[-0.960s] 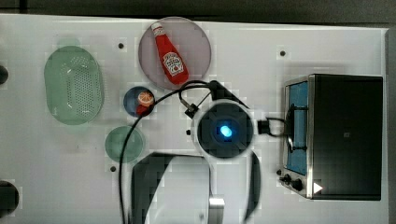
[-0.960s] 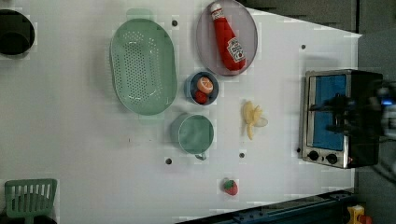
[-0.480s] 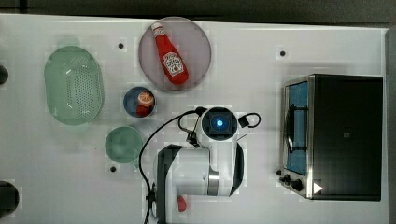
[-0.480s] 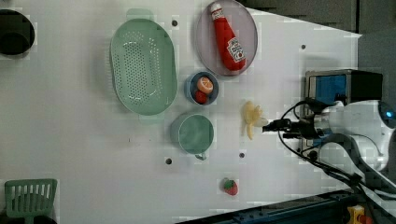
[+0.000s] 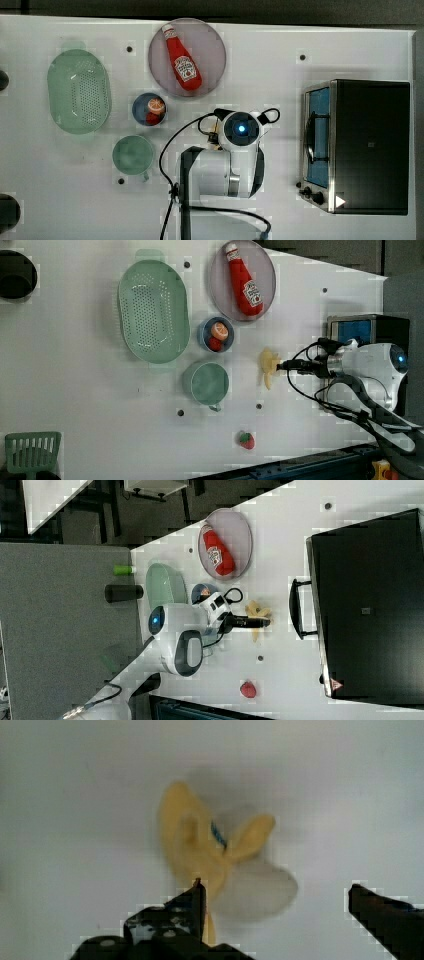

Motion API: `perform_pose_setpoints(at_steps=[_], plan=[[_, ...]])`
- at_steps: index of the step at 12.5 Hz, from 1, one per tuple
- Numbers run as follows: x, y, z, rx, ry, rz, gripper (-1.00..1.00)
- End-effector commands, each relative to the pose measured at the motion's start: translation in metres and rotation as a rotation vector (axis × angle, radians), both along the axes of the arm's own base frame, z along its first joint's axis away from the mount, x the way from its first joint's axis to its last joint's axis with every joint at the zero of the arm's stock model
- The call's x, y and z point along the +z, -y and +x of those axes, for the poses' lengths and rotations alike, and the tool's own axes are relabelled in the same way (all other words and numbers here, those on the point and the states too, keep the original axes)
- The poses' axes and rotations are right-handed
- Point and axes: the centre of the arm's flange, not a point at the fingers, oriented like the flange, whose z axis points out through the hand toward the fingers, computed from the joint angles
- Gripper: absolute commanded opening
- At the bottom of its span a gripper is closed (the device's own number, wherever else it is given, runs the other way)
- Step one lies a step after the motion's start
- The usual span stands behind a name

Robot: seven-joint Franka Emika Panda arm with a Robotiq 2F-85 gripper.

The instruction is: Pick Banana and place it in mug.

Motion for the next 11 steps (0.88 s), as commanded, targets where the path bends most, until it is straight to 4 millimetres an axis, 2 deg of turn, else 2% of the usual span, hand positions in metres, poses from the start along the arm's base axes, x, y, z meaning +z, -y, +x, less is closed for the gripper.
perform_pose_setpoints(at_steps=[1, 3, 5, 6, 9, 11], plan=[[-0.024, -0.016, 0.002, 0.089, 0.028, 0.012, 1.0], [-0.039, -0.02, -0.003, 0.096, 0.011, 0.015, 1.0], [-0.043, -0.021, -0.001, 0.099, 0.05, 0.011, 1.0], [-0.045, -0.02, -0.002, 0.099, 0.058, 0.01, 0.93], [-0.047, -0.022, -0.006, 0.101, 0.053, 0.012, 0.2], [-0.038, -0.021, -0.003, 0.099, 0.074, 0.011, -0.24]])
